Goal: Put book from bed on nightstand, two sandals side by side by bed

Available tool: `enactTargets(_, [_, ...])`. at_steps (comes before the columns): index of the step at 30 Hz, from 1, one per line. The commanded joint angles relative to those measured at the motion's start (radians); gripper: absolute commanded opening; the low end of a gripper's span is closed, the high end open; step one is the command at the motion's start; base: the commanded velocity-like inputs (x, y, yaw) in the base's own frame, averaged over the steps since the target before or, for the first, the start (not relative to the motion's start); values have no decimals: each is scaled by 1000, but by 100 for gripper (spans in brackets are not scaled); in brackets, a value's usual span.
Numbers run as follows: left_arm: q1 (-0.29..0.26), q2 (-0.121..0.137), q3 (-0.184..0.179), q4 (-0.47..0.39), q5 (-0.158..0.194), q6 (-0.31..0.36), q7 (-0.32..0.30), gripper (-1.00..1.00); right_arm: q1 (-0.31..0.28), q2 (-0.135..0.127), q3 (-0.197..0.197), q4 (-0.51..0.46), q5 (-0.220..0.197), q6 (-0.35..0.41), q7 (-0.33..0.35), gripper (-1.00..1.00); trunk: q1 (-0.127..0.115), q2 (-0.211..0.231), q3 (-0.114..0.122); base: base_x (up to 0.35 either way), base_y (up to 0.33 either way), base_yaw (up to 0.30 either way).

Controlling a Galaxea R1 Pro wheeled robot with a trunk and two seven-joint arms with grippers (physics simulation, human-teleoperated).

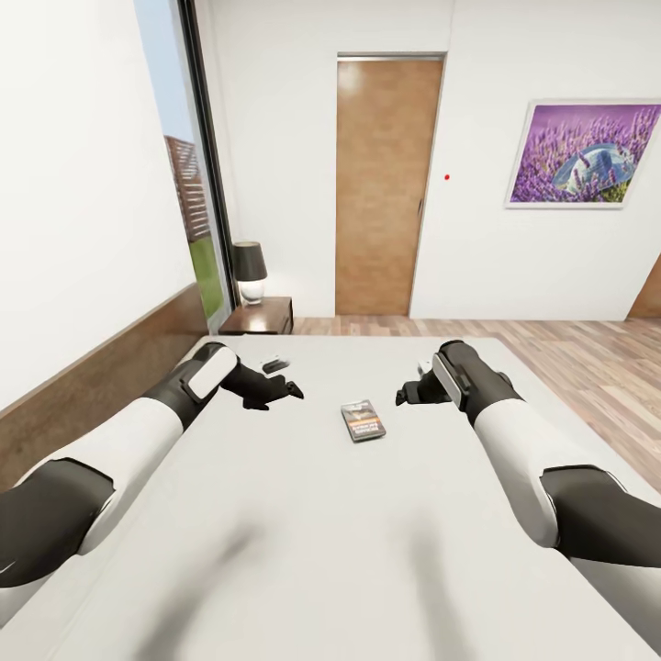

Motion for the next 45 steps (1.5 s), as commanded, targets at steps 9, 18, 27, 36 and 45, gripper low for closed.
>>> enactTargets(9, [-1, 1, -20, -28, 11, -14, 7, 100, -1, -2, 5, -1, 2, 4, 4, 100, 0, -1, -15, 0, 0, 0])
enactTargets(18, [-1, 1, -40, -52, 11, -40, 9, 100, -1, -15, 4, -1, 1, 4, 4, 100, 0, -1, -29, 0, 0, 0])
enactTargets(27, [-2, -15, -66, -56, 10, -99, 13, 100, -2, -26, 4, -1, 1, 4, 4, 100, 0, -1, -43, 0, 0, 0])
enactTargets(36, [-4, -67, -76, -49, -39, -111, 30, 100, -3, -28, 4, -1, 2, 4, 4, 100, 0, -1, -58, 0, 0, 0])
enactTargets(45, [-6, -96, -77, -45, -80, -97, 34, 100, -5, -29, 3, -2, 2, 4, 4, 100, 0, -1, -72, 0, 0, 0])
